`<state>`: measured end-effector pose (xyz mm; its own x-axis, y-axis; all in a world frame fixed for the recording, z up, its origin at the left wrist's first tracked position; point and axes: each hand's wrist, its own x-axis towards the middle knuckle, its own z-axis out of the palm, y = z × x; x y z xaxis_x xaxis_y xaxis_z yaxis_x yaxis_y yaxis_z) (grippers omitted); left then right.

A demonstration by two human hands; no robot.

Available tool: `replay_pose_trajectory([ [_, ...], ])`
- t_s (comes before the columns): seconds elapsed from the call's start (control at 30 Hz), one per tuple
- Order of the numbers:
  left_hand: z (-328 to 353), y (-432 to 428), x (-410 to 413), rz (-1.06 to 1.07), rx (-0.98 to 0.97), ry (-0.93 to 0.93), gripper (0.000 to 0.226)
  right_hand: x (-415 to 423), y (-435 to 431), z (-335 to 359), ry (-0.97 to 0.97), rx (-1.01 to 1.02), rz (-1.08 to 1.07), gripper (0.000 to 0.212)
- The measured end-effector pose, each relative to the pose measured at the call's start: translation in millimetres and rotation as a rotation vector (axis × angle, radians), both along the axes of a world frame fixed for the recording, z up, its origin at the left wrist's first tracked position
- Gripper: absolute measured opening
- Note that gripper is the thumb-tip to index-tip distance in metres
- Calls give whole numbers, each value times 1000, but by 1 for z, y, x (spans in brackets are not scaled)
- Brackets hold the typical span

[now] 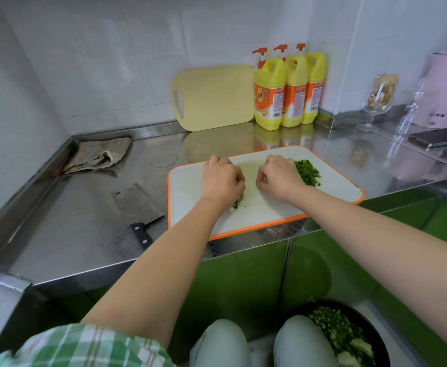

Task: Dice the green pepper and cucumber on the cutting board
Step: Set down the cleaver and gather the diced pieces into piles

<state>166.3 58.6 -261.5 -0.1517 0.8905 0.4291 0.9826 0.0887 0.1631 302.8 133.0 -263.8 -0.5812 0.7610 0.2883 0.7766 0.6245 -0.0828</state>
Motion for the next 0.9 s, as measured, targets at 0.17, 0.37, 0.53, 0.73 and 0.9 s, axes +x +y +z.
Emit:
replay_pose_trajectory([
  [0.17,4,9,10,-24,-51,3,24,10,8,16,218,-97,19,16],
  [0.37,1,21,35,-82,-139,102,24,28,16,10,309,-150,-50,17],
  [0.53,2,25,41,-20,-158,280,23,36,20,4,299,-168,-68,19],
  [0.73,6,17,19,96,-190,405,25,37,19,2,283,-117,8,15],
  [0.9,4,16,21,72,-115,277,27,57,1,-7,30,-7,331,32],
])
